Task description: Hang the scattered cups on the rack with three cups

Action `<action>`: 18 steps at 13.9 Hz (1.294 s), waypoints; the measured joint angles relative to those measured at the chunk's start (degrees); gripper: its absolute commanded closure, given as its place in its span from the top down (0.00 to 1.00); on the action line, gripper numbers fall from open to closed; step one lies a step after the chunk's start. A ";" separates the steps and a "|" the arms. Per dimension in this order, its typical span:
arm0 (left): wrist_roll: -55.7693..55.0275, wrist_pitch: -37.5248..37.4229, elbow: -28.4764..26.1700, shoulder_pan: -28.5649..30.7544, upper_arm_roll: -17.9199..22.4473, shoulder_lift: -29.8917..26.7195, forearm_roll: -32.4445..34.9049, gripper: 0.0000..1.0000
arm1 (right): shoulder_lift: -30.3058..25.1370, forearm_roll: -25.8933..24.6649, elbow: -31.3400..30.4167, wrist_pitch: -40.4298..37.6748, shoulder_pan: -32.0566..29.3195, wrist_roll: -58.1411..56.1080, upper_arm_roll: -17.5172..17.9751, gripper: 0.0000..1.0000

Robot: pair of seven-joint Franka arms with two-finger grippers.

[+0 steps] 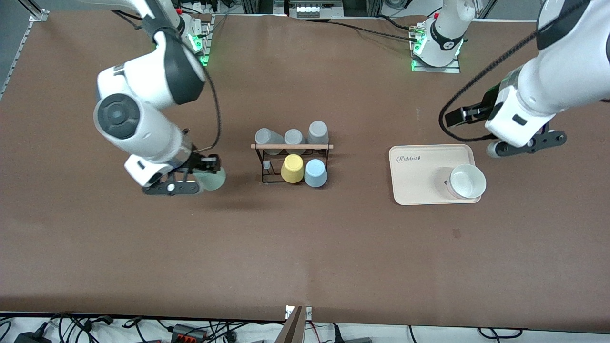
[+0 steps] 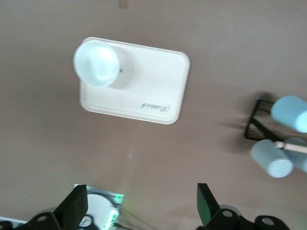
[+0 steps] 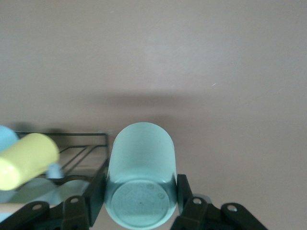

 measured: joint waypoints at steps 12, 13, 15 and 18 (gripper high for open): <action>10.53 15.42 -26.03 4.53 -0.30 -15.65 0.57 1.00 | 6.94 -0.01 4.47 2.19 10.37 14.91 -0.03 0.39; 11.12 15.69 -25.71 4.61 -0.30 -15.65 0.57 1.00 | 7.52 -0.02 4.48 2.30 10.45 14.91 -0.03 0.39; 11.74 15.71 -24.84 4.59 -0.35 -15.65 0.57 1.00 | 8.51 -0.04 4.50 2.45 10.56 14.91 -0.05 0.39; 11.97 15.24 -24.38 4.58 -0.41 -15.60 0.57 1.00 | 10.39 -0.05 4.51 3.16 11.03 14.91 -0.06 0.45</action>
